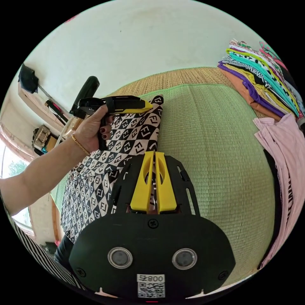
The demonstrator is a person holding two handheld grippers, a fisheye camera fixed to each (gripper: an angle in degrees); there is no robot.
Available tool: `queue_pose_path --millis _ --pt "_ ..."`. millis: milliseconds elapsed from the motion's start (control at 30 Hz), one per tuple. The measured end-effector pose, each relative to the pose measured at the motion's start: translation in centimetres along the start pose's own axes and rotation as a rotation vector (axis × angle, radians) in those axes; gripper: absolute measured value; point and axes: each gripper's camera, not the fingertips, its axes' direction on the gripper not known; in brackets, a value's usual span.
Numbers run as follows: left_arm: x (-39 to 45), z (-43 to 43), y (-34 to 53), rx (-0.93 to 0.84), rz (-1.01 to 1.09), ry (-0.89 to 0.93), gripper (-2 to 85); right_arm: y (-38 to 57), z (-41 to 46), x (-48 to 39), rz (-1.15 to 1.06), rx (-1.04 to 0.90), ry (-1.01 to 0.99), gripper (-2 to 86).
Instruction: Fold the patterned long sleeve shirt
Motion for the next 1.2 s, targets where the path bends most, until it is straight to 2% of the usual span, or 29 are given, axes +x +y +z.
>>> queue_pose_path --millis 233,333,400,433,500,700,800,833,967,1033,1100,1133,1200 --pt "0.0 1.2 -0.5 -0.038 -0.009 -0.02 2.0 0.2 -0.8 3.2 0.073 0.026 -0.081 0.4" --pt "0.6 -0.5 -0.1 0.043 0.02 -0.014 0.9 0.6 -2.6 1.7 0.034 0.085 -0.021 0.2" --pt "0.5 -0.2 -0.2 0.008 0.005 -0.05 0.5 0.7 -3.0 0.3 -0.013 0.098 0.0 0.2" --pt "0.3 0.6 -0.4 -0.064 0.008 -0.062 0.4 0.5 -2.8 -0.8 -0.05 0.095 0.013 0.2" --pt "0.2 0.0 0.0 -0.035 0.004 -0.054 0.3 0.0 -1.9 -2.4 -0.109 0.065 0.041 0.2" --pt "1.4 -5.1 4.4 0.059 0.046 0.101 0.2 -0.8 0.2 -5.3 -0.229 0.045 0.19 0.1" --pt "0.9 -4.3 6.6 -0.033 0.03 0.061 0.1 -1.1 3.7 -4.7 -0.228 -0.068 0.251 0.2" --pt "0.5 -3.2 6.9 -0.119 0.024 0.037 0.1 -0.9 3.9 -4.5 -0.223 -0.048 0.239 0.2" --pt "0.0 -7.4 9.1 0.042 -0.023 0.177 0.1 -1.2 2.4 -4.5 -0.196 -0.035 0.224 0.1" --pt "0.5 -9.1 10.5 0.063 -0.003 0.129 0.1 -0.8 1.9 -4.7 -0.194 -0.009 0.232 0.1" --pt "0.4 -9.2 11.8 0.0 0.002 0.05 0.1 -0.8 3.2 -4.5 -0.19 -0.061 0.228 0.1" --pt "-0.2 -8.5 12.4 -0.099 -0.014 0.031 0.1 -0.8 4.2 -4.3 -0.188 -0.096 0.228 0.1" --pt "-1.1 -10.1 13.7 -0.068 -0.05 0.105 0.2 -1.0 3.7 -4.4 -0.177 -0.086 0.22 0.1"
